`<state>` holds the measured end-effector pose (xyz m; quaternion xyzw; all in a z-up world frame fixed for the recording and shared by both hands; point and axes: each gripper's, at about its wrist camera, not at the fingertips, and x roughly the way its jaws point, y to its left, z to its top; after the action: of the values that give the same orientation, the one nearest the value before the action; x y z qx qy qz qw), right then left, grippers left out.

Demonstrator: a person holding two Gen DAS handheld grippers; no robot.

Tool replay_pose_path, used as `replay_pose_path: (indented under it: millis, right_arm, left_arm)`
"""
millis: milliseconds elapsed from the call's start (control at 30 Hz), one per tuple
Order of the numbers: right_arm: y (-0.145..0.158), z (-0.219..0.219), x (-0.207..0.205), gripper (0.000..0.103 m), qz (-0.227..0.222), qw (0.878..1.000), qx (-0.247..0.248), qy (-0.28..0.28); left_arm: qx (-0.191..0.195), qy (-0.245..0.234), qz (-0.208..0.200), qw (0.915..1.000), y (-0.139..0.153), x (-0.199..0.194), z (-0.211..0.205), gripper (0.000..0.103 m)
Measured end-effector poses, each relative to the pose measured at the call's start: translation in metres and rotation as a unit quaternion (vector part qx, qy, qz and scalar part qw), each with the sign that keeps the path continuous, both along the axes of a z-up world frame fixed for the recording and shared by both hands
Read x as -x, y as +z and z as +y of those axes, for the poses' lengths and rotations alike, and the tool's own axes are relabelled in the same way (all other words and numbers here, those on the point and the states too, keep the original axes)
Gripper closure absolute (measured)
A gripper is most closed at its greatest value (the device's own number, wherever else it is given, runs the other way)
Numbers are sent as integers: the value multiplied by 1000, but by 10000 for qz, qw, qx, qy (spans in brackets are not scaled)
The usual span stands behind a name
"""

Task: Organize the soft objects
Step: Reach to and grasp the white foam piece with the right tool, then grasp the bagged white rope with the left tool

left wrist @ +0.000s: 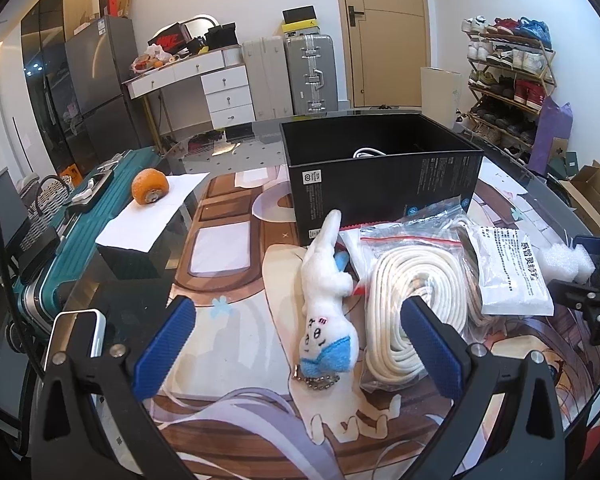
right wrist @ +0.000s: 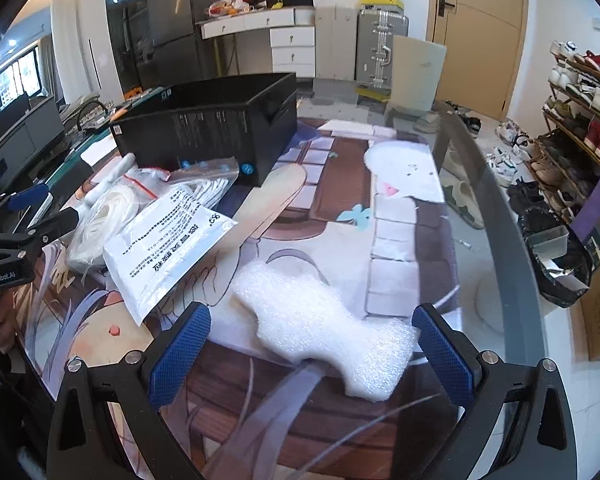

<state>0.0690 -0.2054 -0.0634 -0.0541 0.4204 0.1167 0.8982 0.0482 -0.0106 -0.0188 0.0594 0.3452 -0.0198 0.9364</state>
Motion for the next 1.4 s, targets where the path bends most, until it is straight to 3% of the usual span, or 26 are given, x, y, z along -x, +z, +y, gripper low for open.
replay_pose_path:
  millis: [133,200,267,500,833,1000,1100,1267,1400]
  right_arm:
    - [-4,7,-1,2,17,10000,72,56]
    - [-5,9,0,10,28,9999,89,104]
    - [-5,10,1,29,40,9999,2,167]
    - [-3,8,7,31,-28,9997,23,254]
    - [11,-1,15,31,-227,9995,33,202]
    - [13,-5,17,31,-262,9995,16,172]
    - [14,-6,17,31,-284,9994,0,171]
    - [15,-7,18,31,-318,9993,1,178]
    - [19,-5,20,31,-379,9991,22,191]
  left_arm:
    - [19,-44,11,10000,0,0,0,0]
    - [40,-69,22,10000,1,0,0,0]
    - [56,-87,28,9999,1,0,0,0]
    - [189,-360,160,9990,1,1,-7,0]
    - [337,-823,637,9940,-8,-10,-29,0]
    - [481,-793,988,9908,-16,-21,-33,1]
    - [539,-799,1086,9894,-19,-22,-35,7]
    - [638,-792,991,9899,-17,-17,-27,39]
    - [729,-833,967,9891,-14,-11,-22,50]
